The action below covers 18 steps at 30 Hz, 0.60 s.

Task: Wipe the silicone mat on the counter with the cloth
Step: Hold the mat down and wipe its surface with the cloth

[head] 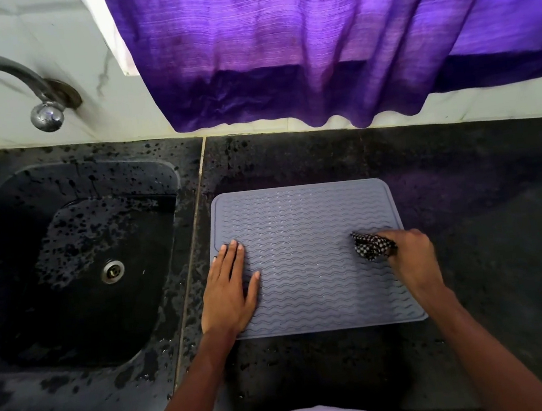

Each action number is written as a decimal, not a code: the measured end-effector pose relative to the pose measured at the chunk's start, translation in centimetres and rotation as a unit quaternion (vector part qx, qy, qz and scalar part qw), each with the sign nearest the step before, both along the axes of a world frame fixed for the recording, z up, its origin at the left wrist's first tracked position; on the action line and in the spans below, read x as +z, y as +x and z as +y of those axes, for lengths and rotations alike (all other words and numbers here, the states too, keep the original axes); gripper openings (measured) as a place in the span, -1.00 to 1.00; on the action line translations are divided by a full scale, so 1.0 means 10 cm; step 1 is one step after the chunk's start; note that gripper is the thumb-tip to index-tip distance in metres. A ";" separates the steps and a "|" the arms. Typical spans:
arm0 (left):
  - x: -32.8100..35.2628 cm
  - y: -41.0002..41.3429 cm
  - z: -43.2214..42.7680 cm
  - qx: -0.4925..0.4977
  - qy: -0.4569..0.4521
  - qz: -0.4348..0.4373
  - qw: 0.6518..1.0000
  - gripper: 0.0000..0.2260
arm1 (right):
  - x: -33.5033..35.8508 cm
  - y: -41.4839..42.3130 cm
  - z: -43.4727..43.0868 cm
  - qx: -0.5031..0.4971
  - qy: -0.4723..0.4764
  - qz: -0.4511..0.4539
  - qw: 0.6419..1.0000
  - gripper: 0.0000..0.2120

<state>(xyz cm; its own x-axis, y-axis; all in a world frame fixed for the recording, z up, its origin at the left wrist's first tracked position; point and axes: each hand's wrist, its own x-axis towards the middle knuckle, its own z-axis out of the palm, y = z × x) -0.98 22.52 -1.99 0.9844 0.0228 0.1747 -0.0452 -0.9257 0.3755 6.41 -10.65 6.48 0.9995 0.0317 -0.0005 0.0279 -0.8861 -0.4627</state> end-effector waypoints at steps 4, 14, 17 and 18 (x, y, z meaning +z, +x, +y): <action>-0.02 0.00 0.00 -0.001 -0.016 -0.020 1.000 -0.42 | 0.03 0.04 -0.01 -0.006 -0.008 0.011 1.000 -0.45; -0.04 -0.01 0.02 0.003 -0.055 -0.045 0.997 -0.50 | 0.00 -0.03 0.09 0.024 0.011 -0.016 1.000 -0.47; -0.05 -0.01 0.02 0.010 -0.073 -0.057 0.996 -0.53 | -0.01 -0.09 0.18 0.067 0.019 -0.039 0.997 -0.45; -0.05 -0.01 0.02 0.011 -0.078 -0.061 0.995 -0.54 | -0.03 -0.10 0.19 0.079 0.022 -0.045 0.996 -0.44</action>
